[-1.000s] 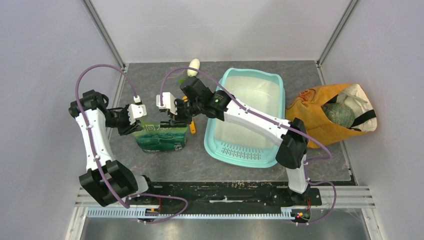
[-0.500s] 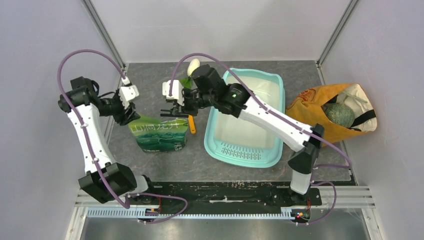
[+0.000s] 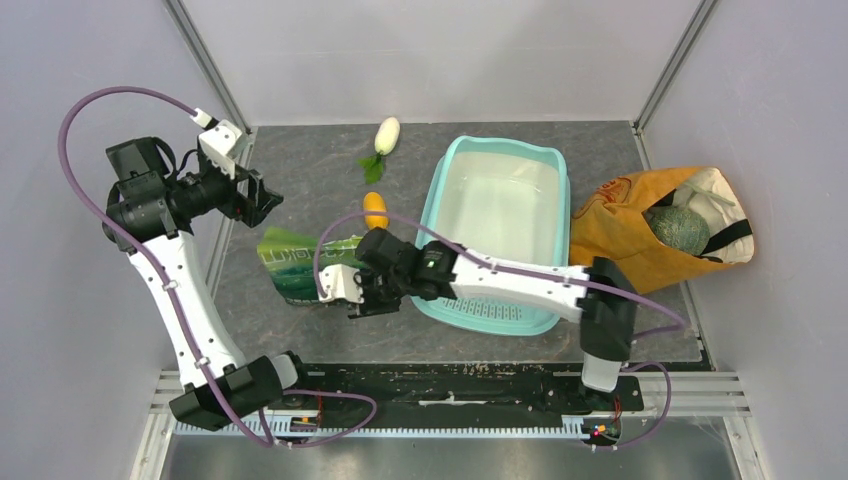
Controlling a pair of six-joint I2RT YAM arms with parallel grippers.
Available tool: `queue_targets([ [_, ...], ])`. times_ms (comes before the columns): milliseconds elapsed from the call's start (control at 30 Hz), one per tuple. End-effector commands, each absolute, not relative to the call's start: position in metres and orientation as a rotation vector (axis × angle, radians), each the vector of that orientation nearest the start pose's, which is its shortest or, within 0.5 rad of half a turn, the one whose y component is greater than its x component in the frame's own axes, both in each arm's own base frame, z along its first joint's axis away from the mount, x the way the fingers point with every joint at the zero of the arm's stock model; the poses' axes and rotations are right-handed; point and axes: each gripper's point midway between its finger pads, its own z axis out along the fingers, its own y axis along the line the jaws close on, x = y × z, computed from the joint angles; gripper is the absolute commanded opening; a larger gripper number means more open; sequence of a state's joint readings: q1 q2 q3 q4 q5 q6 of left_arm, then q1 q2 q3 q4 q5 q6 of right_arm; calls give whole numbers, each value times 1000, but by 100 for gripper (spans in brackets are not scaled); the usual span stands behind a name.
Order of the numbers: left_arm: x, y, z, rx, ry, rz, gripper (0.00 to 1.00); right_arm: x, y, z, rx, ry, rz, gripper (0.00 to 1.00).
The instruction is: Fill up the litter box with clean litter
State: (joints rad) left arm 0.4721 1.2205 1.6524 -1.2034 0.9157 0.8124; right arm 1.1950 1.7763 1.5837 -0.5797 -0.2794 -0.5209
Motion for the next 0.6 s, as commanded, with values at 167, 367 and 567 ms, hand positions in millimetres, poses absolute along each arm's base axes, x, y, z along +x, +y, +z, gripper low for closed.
queue_targets([
  [167,286,6,361,513,1902,-369,87,181,494,107,-1850,1477,489,0],
  [367,288,9,357,513,1910,-359,87,184,499,77,-1854,1481,476,23],
  [567,286,13,341,540,1968,-358,89,173,499,102,-1833,1500,548,61],
])
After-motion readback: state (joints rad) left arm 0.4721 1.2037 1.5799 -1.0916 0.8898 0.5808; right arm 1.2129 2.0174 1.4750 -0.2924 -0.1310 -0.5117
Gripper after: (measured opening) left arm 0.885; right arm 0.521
